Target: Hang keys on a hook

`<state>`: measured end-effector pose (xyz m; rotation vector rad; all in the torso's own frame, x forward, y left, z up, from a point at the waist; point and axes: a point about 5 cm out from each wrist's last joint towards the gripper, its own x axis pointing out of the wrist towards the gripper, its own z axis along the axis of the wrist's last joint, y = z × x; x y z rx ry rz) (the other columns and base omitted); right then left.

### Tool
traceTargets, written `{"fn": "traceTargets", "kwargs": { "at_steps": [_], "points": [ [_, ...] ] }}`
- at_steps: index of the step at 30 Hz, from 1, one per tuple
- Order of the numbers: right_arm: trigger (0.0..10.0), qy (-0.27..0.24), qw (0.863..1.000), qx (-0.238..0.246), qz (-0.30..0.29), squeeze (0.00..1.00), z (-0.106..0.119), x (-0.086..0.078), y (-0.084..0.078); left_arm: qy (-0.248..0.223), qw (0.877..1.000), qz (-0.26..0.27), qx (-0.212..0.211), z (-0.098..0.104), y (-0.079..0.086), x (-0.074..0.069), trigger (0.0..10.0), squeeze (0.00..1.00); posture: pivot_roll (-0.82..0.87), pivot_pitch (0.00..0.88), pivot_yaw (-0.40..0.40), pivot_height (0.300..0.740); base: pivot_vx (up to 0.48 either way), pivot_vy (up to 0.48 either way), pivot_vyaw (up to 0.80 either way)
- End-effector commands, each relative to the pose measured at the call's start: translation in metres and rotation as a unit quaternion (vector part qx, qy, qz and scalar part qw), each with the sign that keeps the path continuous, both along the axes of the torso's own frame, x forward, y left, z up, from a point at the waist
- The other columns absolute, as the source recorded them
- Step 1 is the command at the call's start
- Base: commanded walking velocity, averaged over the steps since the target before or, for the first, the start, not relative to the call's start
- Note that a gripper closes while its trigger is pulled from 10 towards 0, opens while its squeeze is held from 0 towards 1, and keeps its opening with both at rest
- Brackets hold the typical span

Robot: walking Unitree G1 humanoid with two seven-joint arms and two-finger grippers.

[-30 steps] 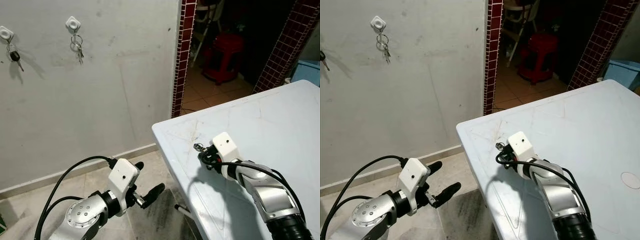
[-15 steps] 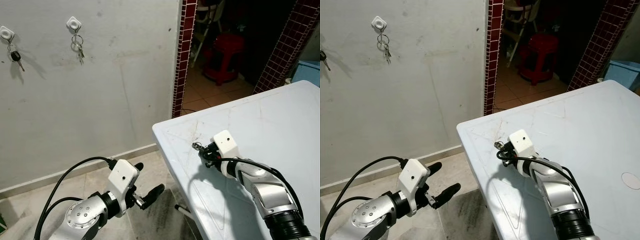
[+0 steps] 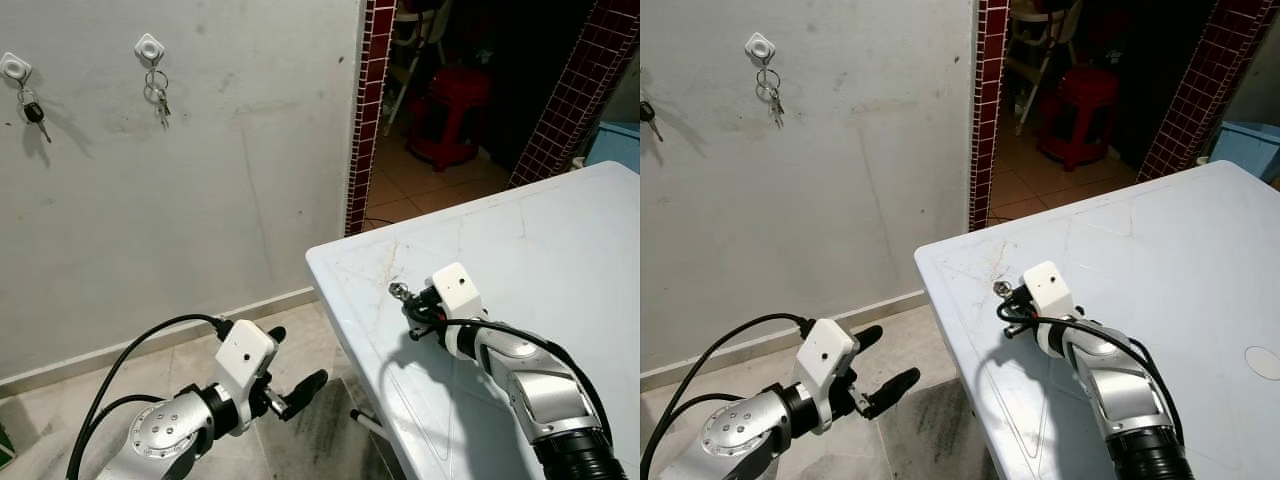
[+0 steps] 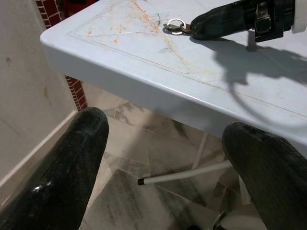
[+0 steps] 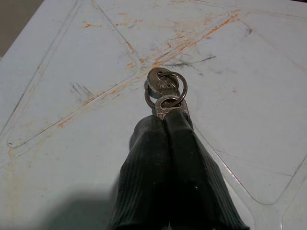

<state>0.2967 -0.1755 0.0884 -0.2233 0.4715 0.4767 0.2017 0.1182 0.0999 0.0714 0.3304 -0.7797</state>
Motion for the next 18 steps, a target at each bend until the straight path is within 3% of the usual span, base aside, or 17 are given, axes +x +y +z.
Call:
{"fn": "traceTargets", "kwargs": {
  "at_steps": [1, 7, 12, 18],
  "points": [
    [0.0, 0.039, 0.999, -0.008, -0.022, 0.00, -0.015, -0.005, -0.006, -0.005, 1.000, -0.003, 0.006, 0.002, 0.000, 0.001, 10.0, 0.00, 0.09, 0.033, 0.022, 0.740, 0.000, 0.000, 0.00],
    [0.0, 0.016, 0.999, 0.004, -0.037, 0.00, -0.006, 0.000, -0.007, -0.006, 1.000, -0.001, 0.006, 0.002, 0.000, 0.002, 10.0, 0.00, 0.09, 0.028, 0.022, 0.740, 0.000, 0.000, 0.00],
    [0.0, -0.070, 0.995, 0.056, -0.052, 0.00, 0.029, 0.014, -0.003, -0.006, 1.000, -0.002, 0.006, 0.002, 0.000, 0.002, 10.0, 0.00, 0.09, 0.021, 0.025, 0.740, 0.000, 0.000, 0.00],
    [0.0, -0.068, 0.995, 0.052, -0.045, 0.00, 0.030, 0.014, -0.001, -0.006, 1.000, -0.003, 0.007, 0.001, 0.000, 0.002, 10.0, 0.00, 0.09, 0.018, 0.024, 0.740, 0.000, 0.000, 0.00]
  ]
}}
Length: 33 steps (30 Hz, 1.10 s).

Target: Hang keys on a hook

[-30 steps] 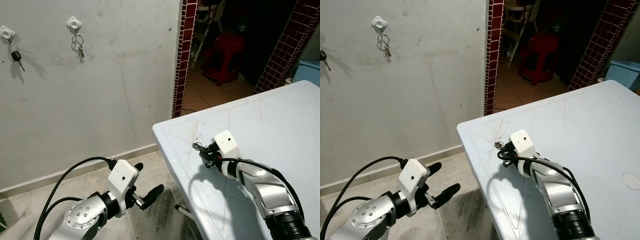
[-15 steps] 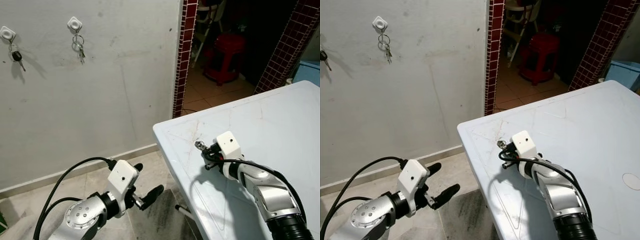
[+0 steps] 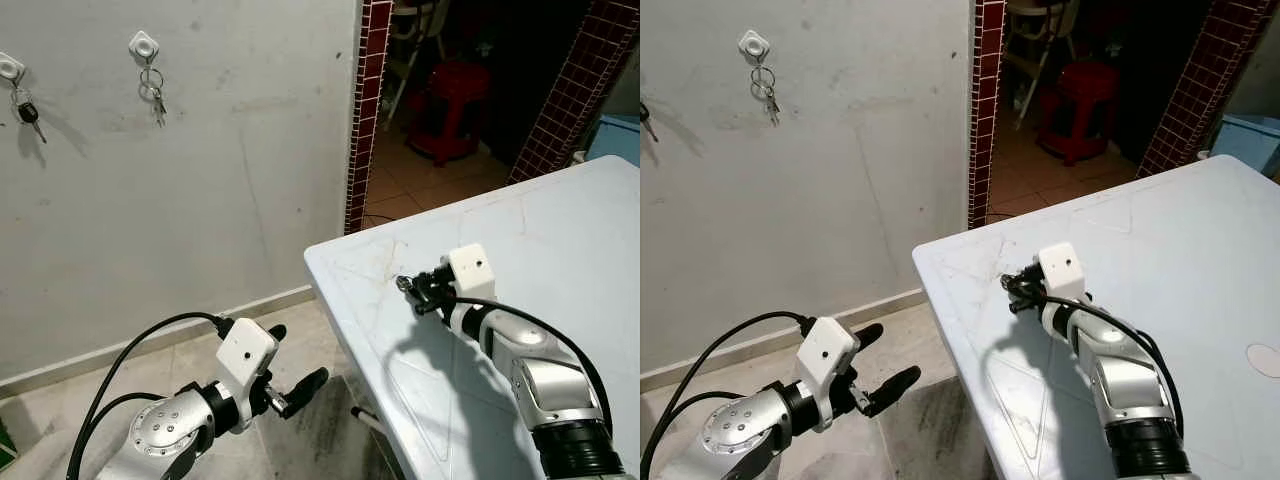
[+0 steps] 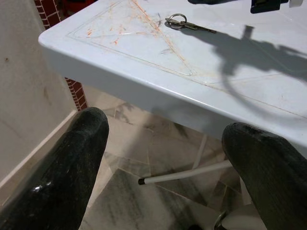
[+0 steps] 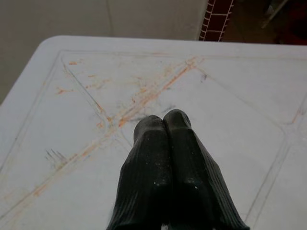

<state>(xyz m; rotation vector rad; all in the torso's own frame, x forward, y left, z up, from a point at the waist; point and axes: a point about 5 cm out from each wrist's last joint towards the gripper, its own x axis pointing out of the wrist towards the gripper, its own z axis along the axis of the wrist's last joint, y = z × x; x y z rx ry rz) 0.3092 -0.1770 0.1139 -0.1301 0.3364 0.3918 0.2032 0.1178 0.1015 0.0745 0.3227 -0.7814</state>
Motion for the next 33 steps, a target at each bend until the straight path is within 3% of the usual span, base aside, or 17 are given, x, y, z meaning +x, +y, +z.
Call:
{"fn": "traceTargets", "kwargs": {
  "at_steps": [1, 2, 15, 23, 25, 26, 27, 28, 30, 33],
  "points": [
    [0.0, -0.007, 1.000, -0.001, 0.003, 0.00, 0.005, 0.001, 0.001, -0.002, 1.000, -0.001, 0.007, 0.000, 0.001, 0.001, 10.0, 0.00, 0.09, 0.018, 0.024, 0.740, 0.000, 0.000, 0.00],
    [9.9, -0.004, 1.000, -0.008, 0.006, 1.00, 0.003, 0.000, 0.003, -0.002, 1.000, -0.001, 0.007, 0.000, 0.000, 0.001, 10.0, 0.00, 0.09, 0.019, 0.024, 0.740, 0.000, 0.000, 0.00],
    [10.0, 0.015, 1.000, -0.011, -0.016, 1.00, -0.007, 0.007, 0.025, -0.002, 1.000, -0.001, 0.005, 0.000, -0.001, 0.001, 10.0, 0.00, 0.10, 0.027, 0.028, 0.740, 0.000, 0.000, 0.00],
    [10.0, 0.016, 0.998, -0.004, -0.066, 1.00, -0.012, 0.013, 0.025, 0.000, 1.000, 0.001, 0.003, 0.001, 0.000, -0.001, 10.0, 0.00, 0.10, 0.035, 0.030, 0.740, 0.000, 0.000, 0.00],
    [10.0, 0.018, 0.997, -0.004, -0.070, 0.85, -0.013, 0.014, 0.024, 0.001, 1.000, 0.001, 0.004, 0.001, 0.000, -0.001, 10.0, 0.00, 0.10, 0.037, 0.032, 0.740, 0.000, 0.000, 0.00],
    [10.0, 0.018, 0.997, -0.006, -0.072, 0.64, -0.013, 0.014, 0.023, 0.001, 1.000, 0.001, 0.004, 0.001, 0.000, -0.001, 10.0, 0.00, 0.10, 0.037, 0.032, 0.740, 0.000, 0.000, 0.00],
    [10.0, 0.021, 0.997, -0.008, -0.076, 0.36, -0.014, 0.014, 0.021, 0.002, 1.000, 0.000, 0.004, 0.001, 0.000, -0.001, 10.0, 0.00, 0.10, 0.038, 0.033, 0.740, 0.000, 0.000, 0.00],
    [10.0, 0.021, 0.997, -0.008, -0.076, 0.36, -0.014, 0.014, 0.021, 0.002, 1.000, 0.000, 0.004, 0.001, 0.000, -0.001, 10.0, 0.00, 0.10, 0.038, 0.033, 0.740, 0.000, 0.000, 0.00],
    [10.0, 0.027, 0.996, -0.004, -0.088, 0.05, -0.016, 0.012, 0.016, 0.002, 1.000, 0.000, 0.004, 0.001, 0.001, -0.002, 10.0, 0.00, 0.10, 0.038, 0.032, 0.740, 0.000, 0.000, 0.00],
    [10.0, 0.024, 0.995, -0.002, -0.098, 0.00, -0.016, 0.012, 0.012, 0.003, 1.000, 0.000, 0.004, 0.001, 0.001, -0.002, 10.0, 0.00, 0.10, 0.038, 0.033, 0.740, 0.000, 0.000, 0.00]
  ]
}}
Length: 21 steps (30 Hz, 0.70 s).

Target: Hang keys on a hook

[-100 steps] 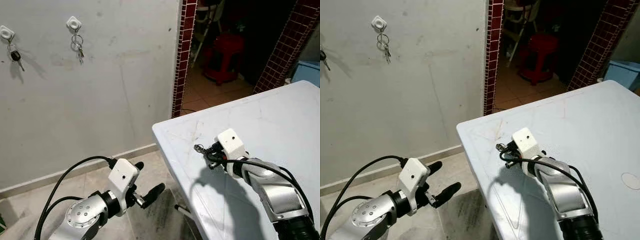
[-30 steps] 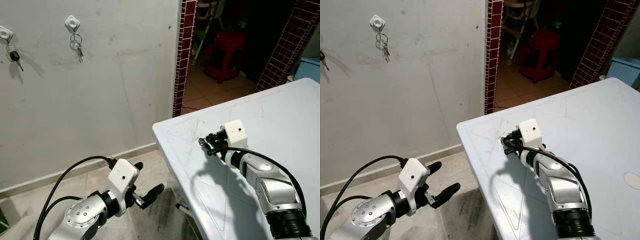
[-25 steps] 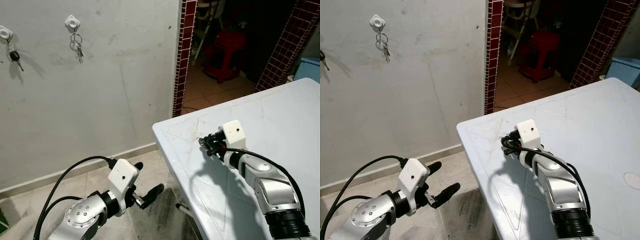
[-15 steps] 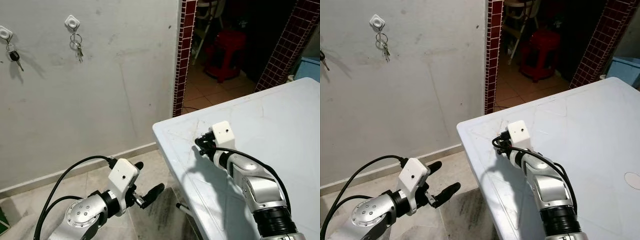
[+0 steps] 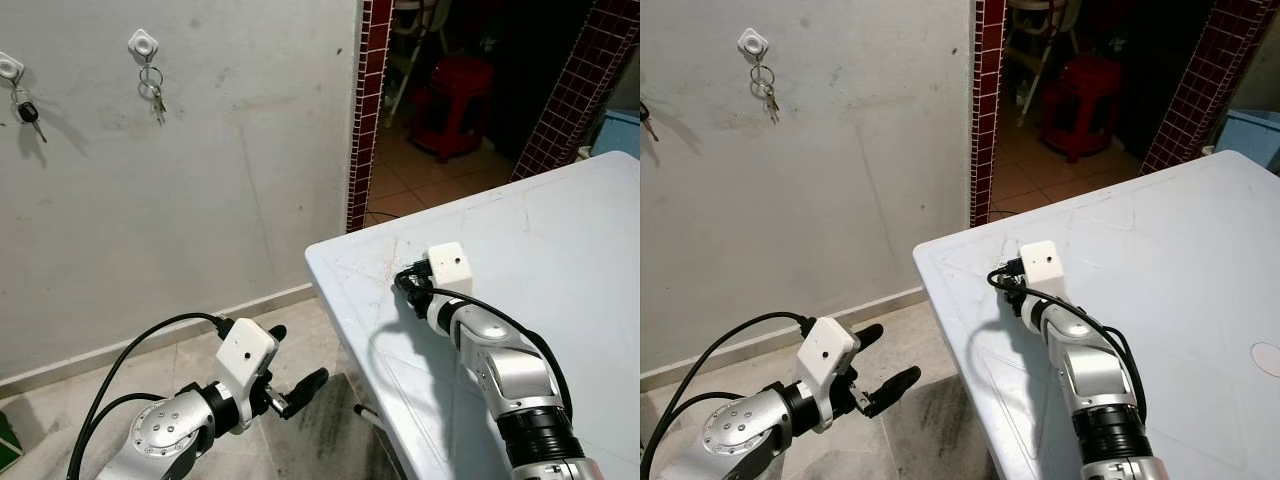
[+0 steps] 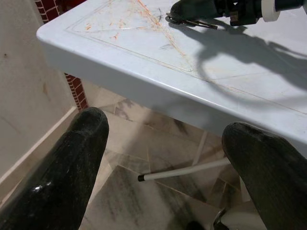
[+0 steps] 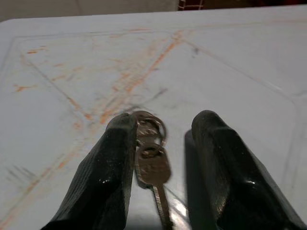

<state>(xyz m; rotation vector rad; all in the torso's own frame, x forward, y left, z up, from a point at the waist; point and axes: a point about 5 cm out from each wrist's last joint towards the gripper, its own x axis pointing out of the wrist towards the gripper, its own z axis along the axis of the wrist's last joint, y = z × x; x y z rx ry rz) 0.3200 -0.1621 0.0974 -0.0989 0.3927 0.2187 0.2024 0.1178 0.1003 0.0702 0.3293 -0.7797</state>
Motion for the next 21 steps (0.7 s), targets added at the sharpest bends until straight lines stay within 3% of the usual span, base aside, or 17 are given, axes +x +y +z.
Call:
{"fn": "traceTargets", "kwargs": {
  "at_steps": [1, 7, 8, 9, 21],
  "points": [
    [10.0, 0.001, 1.000, 0.003, -0.011, 0.00, 0.0001, 0.0016, -0.0038, -0.001, 1.000, -0.002, 0.004, 0.0019, 0.0010, -0.0012, 10.0, 0.00, 0.10, 0.038, 0.033, 0.740, 0.000, 0.000, 0.00],
    [10.0, 0.014, 1.000, 0.017, -0.014, 0.00, -0.0038, -0.0007, -0.0065, 0.000, 1.000, -0.003, 0.005, 0.0017, 0.0009, -0.0014, 10.0, 0.00, 0.10, 0.038, 0.036, 0.740, 0.000, 0.000, 0.00],
    [6.3, 0.015, 1.000, 0.018, -0.013, 0.00, -0.0040, -0.0012, -0.0063, 0.000, 1.000, -0.003, 0.006, 0.0015, 0.0008, -0.0014, 10.0, 0.00, 0.10, 0.036, 0.034, 0.740, 0.000, 0.000, 0.00],
    [0.0, 0.016, 1.000, 0.020, -0.011, 0.00, -0.0042, -0.0022, -0.0060, 0.000, 1.000, -0.003, 0.006, 0.0014, 0.0009, -0.0013, 10.0, 0.00, 0.10, 0.035, 0.034, 0.740, 0.000, 0.000, 0.00],
    [0.0, 0.031, 0.999, 0.029, 0.001, 0.00, -0.0077, -0.0067, -0.0086, 0.001, 1.000, -0.003, 0.006, 0.0007, 0.0015, -0.0013, 10.0, 0.00, 0.10, 0.029, 0.034, 0.740, 0.000, 0.000, 0.00]
  ]
}}
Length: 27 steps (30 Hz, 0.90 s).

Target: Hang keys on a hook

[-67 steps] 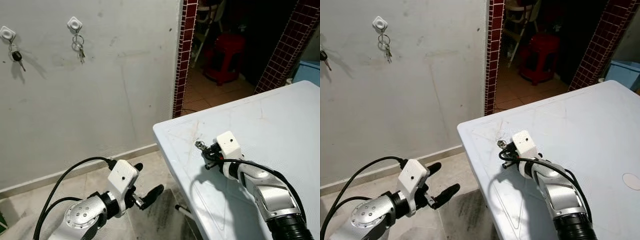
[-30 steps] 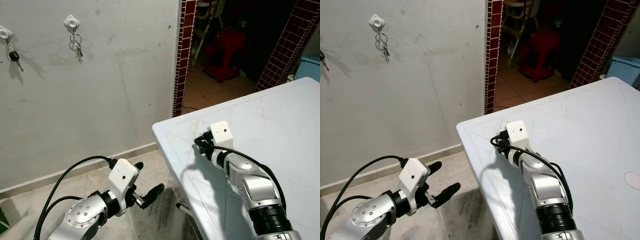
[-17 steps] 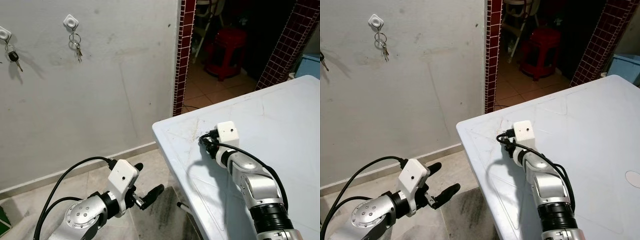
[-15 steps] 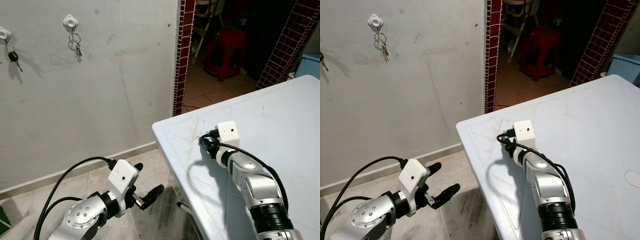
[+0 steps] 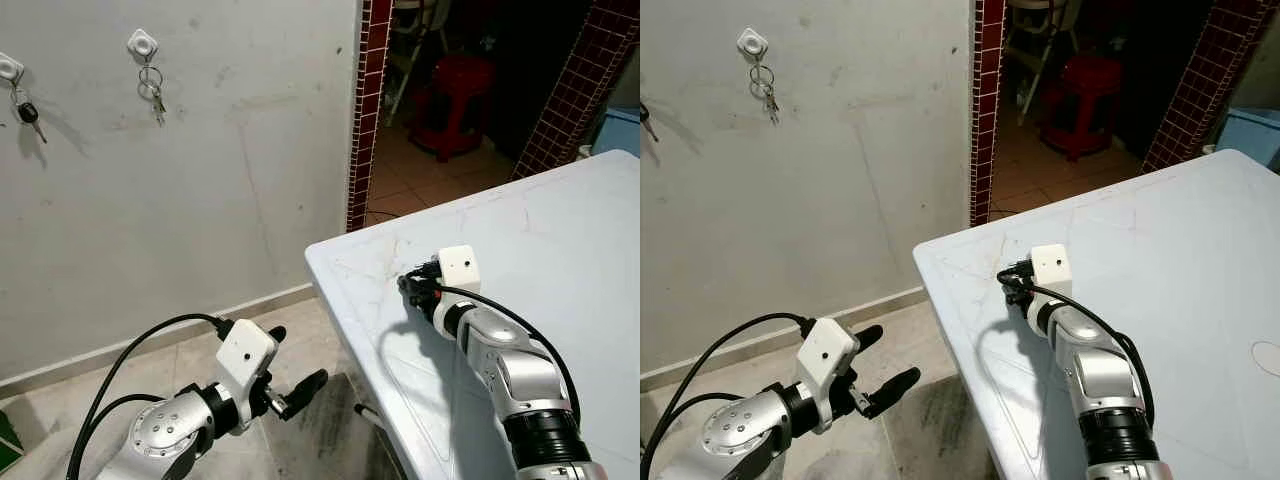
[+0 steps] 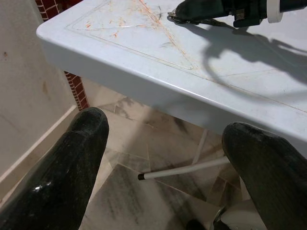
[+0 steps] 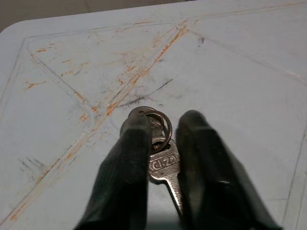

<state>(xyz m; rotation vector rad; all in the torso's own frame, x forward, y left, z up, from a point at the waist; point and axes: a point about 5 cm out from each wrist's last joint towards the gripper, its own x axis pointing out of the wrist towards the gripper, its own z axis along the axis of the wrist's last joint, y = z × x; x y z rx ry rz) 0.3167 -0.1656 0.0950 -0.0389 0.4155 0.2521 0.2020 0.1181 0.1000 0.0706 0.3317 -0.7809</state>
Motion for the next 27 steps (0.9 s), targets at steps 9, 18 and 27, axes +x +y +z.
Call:
{"fn": "traceTargets", "kwargs": {
  "at_steps": [9, 18, 27],
  "points": [
    [0.0, 0.011, 1.000, -0.001, -0.017, 0.00, -0.002, -0.002, -0.010, -0.001, 1.000, -0.001, 0.006, 0.002, 0.002, 0.001, 10.0, 0.00, 0.10, 0.036, 0.036, 0.740, 0.000, 0.000, 0.00],
    [0.0, 0.007, 1.000, -0.004, -0.022, 0.00, 0.001, 0.001, -0.013, -0.003, 1.000, 0.001, 0.007, 0.002, 0.003, 0.004, 10.0, 0.00, 0.10, 0.047, 0.036, 0.740, 0.000, 0.000, 0.00],
    [0.0, -0.037, 0.999, -0.004, -0.030, 0.00, 0.014, 0.007, -0.014, -0.004, 1.000, 0.010, 0.006, 0.001, 0.004, 0.005, 10.0, 0.00, 0.11, 0.020, 0.034, 0.740, 0.000, 0.000, 0.00]
  ]
}}
